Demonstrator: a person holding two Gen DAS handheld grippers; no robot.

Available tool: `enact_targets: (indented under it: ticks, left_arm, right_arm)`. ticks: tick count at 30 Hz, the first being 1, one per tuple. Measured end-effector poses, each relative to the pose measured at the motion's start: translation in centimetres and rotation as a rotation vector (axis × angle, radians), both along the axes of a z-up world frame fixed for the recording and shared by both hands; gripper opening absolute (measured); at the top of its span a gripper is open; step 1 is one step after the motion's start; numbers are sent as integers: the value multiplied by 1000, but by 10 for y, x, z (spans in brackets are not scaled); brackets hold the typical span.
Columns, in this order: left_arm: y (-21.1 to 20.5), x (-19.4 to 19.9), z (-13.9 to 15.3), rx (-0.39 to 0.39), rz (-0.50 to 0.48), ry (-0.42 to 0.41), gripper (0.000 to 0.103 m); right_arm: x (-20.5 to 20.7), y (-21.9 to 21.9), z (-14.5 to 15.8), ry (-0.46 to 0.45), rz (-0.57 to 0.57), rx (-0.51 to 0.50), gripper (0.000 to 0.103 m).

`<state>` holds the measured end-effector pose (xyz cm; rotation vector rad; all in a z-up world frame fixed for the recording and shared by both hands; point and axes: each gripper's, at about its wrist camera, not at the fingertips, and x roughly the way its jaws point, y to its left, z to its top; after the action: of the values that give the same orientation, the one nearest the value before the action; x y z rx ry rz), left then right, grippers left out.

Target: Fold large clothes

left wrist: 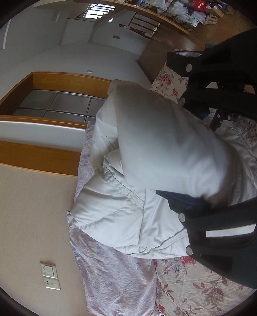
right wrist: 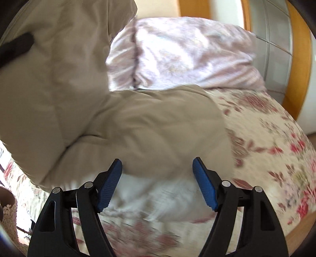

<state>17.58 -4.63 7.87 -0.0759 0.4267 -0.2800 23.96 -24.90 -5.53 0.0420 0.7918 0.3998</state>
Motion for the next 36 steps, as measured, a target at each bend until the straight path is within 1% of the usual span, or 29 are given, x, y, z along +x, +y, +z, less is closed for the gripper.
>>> enact_targets:
  ticks: [6, 9, 16, 21, 26, 32, 36]
  left_arm:
    - [-39, 19, -14, 29, -47, 42, 57]
    - [-57, 29, -23, 40, -69, 63, 57]
    - [-99, 56, -45, 75, -119, 118, 58]
    - [-114, 71, -57, 87, -147, 153, 61]
    - [-123, 86, -67, 81, -170, 190, 65]
    - [-127, 99, -79, 26, -187, 262, 68]
    - [-133, 103, -82, 20, -214, 288, 75]
  right_arm:
    - [-8, -16, -10, 15, -25, -3, 75]
    - [-13, -23, -13, 33, -32, 32, 75]
    - [-9, -43, -21, 66, -38, 129, 75]
    - [-9, -50, -26, 72, -40, 155, 75]
    - [-10, -55, -28, 69, -42, 169, 75]
    - [-17, -59, -27, 58, -58, 160, 75]
    - [-23, -64, -26, 49, -83, 143, 75]
